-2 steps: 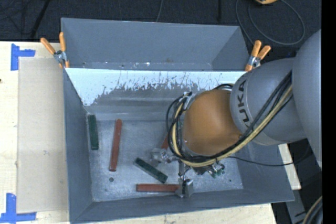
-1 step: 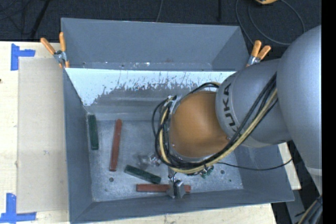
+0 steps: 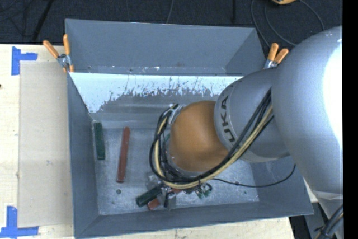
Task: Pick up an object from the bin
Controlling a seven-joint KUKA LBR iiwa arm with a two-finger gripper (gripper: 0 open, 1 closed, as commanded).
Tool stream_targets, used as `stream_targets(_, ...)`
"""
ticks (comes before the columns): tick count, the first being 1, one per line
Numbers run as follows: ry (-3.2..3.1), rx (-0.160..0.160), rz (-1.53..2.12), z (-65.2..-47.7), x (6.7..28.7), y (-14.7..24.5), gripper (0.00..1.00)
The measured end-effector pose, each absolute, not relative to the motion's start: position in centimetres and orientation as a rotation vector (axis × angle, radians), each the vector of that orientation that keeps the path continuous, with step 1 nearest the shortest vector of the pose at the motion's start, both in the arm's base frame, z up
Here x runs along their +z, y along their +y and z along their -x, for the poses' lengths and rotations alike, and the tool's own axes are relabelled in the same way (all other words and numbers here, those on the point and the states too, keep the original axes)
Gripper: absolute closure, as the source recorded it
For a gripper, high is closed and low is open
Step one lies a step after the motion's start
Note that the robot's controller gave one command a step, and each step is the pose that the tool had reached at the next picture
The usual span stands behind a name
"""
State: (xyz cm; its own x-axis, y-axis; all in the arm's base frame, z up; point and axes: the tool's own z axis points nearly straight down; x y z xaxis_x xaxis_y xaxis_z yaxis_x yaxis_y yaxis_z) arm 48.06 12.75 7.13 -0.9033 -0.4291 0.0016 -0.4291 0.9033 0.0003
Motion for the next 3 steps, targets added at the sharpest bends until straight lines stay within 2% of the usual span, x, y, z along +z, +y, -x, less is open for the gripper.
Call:
stream_targets(1,-3.063,0.000,-0.692,-48.1,7.1,12.8,1.00)
stream_targets(2,-3.050,0.000,-0.728,-49.0,13.1,13.5,1.00)
stream_targets(3,-3.056,0.000,-0.709,-48.9,19.1,14.4,1.00)
